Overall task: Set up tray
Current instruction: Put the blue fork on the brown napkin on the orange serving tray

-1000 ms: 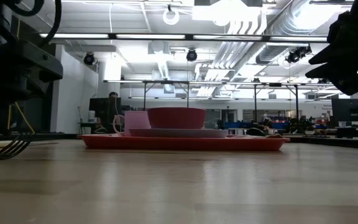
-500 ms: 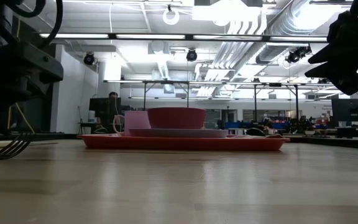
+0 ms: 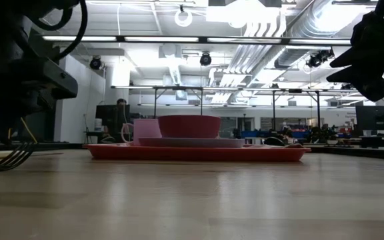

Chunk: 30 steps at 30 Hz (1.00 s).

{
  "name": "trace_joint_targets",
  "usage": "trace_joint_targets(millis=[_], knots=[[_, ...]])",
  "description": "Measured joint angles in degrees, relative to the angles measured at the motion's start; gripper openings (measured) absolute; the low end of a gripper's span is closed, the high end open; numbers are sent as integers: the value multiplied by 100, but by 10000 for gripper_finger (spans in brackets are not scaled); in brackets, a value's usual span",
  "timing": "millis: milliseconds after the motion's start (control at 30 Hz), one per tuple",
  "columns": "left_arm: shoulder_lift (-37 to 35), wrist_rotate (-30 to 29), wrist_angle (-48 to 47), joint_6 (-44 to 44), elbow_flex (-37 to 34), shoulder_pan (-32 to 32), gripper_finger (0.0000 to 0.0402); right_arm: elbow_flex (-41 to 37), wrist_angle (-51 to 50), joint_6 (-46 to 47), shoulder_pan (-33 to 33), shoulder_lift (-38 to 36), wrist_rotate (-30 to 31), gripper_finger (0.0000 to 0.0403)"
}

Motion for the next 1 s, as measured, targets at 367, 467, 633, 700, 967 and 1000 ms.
trace_joint_targets(millis=[367,467,633,700,967,1000], knots=[[8,181,-111,33,-2,203,134,0,-13,-2,0,0,-4,123],[8,172,-147,35,-2,197,98,0,-47,-2,-2,0,-6,123],[8,128,-173,33,-7,197,41,0,-50,-2,-1,0,-6,123],[8,116,-174,31,2,197,25,0,-50,-2,0,0,-6,123],[51,-314,-666,452,469,183,13,0,-50,-2,0,0,-9,123],[63,-370,-760,529,545,183,11,0,-48,-2,-2,0,-9,123]])
